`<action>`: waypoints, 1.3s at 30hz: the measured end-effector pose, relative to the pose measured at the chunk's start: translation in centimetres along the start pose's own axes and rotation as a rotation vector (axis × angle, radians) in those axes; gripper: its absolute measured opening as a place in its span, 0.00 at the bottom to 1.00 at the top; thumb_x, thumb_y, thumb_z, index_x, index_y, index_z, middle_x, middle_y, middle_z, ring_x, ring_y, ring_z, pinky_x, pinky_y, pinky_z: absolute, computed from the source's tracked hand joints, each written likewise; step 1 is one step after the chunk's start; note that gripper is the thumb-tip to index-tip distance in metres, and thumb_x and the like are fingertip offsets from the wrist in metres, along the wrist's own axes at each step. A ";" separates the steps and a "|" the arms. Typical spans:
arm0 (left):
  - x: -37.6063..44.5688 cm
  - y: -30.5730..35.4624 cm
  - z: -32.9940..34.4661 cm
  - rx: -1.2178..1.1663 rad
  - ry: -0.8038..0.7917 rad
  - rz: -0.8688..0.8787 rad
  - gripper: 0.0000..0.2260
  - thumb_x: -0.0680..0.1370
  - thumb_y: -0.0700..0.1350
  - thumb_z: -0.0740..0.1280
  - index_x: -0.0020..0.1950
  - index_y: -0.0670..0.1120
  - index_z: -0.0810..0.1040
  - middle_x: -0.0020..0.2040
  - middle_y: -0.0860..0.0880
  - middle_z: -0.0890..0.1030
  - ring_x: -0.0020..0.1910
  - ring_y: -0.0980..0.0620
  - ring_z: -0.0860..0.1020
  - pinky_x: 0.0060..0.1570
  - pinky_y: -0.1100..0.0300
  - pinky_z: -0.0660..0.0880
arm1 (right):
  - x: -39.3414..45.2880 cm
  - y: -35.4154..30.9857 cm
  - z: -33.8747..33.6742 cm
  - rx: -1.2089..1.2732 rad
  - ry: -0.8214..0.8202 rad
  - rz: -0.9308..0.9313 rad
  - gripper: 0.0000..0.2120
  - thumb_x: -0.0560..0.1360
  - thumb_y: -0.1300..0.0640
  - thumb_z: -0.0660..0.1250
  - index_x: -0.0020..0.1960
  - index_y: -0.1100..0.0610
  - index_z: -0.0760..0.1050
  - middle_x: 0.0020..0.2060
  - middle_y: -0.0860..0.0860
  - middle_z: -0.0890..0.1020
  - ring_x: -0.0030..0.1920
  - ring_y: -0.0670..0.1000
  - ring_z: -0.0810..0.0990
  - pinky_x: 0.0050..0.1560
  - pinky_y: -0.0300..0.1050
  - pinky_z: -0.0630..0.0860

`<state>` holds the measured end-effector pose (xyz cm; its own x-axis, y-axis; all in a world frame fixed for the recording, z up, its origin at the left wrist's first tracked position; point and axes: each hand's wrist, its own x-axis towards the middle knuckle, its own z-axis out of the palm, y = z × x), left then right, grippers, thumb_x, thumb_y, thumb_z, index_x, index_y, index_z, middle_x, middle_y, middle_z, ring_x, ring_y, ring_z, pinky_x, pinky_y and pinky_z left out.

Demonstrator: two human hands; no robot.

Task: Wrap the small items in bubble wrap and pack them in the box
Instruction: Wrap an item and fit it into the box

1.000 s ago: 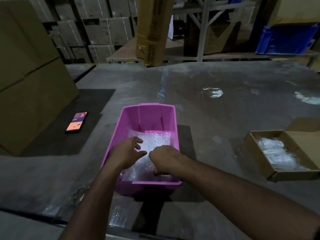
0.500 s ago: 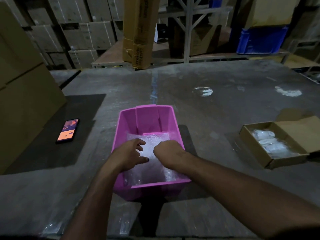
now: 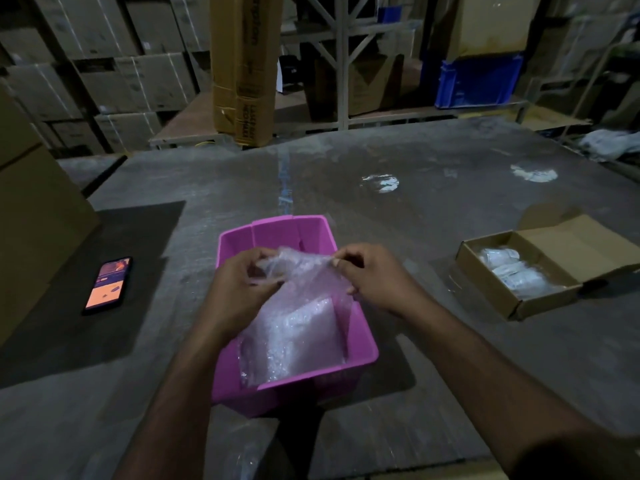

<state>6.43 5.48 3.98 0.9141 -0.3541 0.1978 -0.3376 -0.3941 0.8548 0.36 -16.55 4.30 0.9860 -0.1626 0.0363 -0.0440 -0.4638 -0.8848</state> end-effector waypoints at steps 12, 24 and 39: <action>2.2 5.7 5.6 -0.658 -0.039 -0.022 0.07 0.79 0.37 0.69 0.42 0.44 0.79 0.35 0.49 0.76 0.31 0.59 0.72 0.34 0.68 0.74 | -4.0 1.3 -5.5 0.686 0.323 0.012 0.18 0.81 0.47 0.62 0.65 0.55 0.77 0.58 0.52 0.84 0.56 0.54 0.84 0.50 0.51 0.82; 1.9 8.7 14.4 -0.766 -0.276 -0.303 0.26 0.74 0.54 0.75 0.63 0.36 0.76 0.55 0.35 0.84 0.54 0.34 0.82 0.58 0.38 0.77 | -9.0 7.0 -9.8 0.754 0.401 0.008 0.23 0.75 0.61 0.73 0.68 0.57 0.72 0.59 0.56 0.84 0.60 0.58 0.83 0.54 0.49 0.81; 4.4 11.4 23.4 -0.521 -0.170 -0.051 0.29 0.81 0.41 0.67 0.78 0.58 0.61 0.42 0.44 0.80 0.43 0.56 0.81 0.53 0.59 0.79 | -6.6 12.8 -19.5 0.595 0.675 0.058 0.07 0.79 0.58 0.70 0.55 0.51 0.74 0.43 0.52 0.85 0.41 0.51 0.81 0.43 0.47 0.77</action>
<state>1.33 -20.35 3.35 0.8627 -0.4944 0.1065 -0.0985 0.0424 0.9942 -9.84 -38.37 1.77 0.6721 -0.7357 0.0831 0.1850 0.0582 -0.9810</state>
